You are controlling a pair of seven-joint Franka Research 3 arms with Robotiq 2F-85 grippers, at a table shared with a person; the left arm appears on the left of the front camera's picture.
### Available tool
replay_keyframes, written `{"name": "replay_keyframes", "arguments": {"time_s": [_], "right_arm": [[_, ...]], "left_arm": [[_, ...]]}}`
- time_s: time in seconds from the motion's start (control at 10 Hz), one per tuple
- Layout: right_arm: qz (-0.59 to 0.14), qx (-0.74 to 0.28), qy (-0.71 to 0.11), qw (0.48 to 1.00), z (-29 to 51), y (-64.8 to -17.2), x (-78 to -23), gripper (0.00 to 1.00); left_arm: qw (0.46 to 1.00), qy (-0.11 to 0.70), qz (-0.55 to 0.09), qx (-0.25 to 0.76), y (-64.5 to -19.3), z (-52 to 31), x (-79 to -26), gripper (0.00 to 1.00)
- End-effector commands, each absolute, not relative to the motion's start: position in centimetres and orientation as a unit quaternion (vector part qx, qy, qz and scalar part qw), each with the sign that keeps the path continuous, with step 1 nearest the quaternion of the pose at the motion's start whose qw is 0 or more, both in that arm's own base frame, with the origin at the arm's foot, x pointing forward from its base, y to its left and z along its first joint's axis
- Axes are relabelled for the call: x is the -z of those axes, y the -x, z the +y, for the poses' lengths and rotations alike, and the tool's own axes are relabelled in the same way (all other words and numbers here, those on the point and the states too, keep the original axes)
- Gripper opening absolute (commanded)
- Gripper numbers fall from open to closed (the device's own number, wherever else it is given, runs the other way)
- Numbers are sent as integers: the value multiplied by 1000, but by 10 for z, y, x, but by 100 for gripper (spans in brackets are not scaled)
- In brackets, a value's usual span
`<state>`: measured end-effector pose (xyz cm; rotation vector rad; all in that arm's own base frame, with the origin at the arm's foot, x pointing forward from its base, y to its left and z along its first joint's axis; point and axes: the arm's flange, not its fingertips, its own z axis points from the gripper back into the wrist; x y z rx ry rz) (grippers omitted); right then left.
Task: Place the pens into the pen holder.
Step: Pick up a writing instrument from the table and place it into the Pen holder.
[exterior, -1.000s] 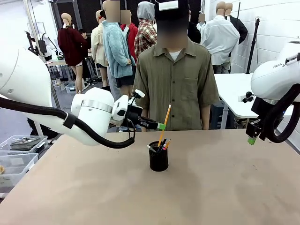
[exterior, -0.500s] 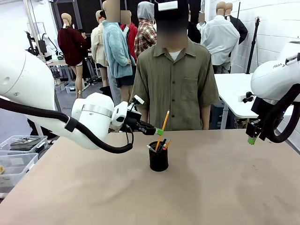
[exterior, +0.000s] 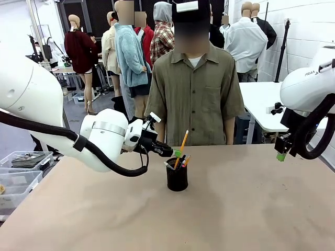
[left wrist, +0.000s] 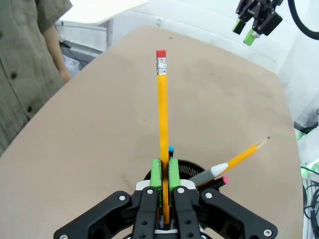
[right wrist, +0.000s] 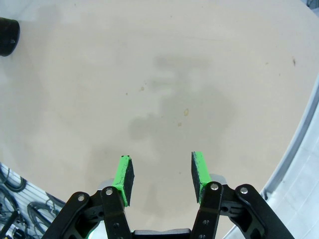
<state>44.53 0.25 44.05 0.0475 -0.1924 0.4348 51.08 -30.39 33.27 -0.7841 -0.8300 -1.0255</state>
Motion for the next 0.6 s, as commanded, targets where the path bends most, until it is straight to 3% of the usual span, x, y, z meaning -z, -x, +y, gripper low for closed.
{"name": "replay_keyframes", "arguments": {"time_s": [0.0, 0.3, 0.5], "right_arm": [[-98, -219, -7, 971, 2, -444, -438, 60], [-98, -219, -7, 971, 2, -444, -438, 60], [-98, -219, -7, 971, 2, -444, -438, 60]], "left_arm": [[721, 344, -373, 472, -505, -305, -322, 0], [726, 336, -368, 473, -500, -302, -319, 0], [729, 334, -374, 465, -499, -297, -324, 35]]}}
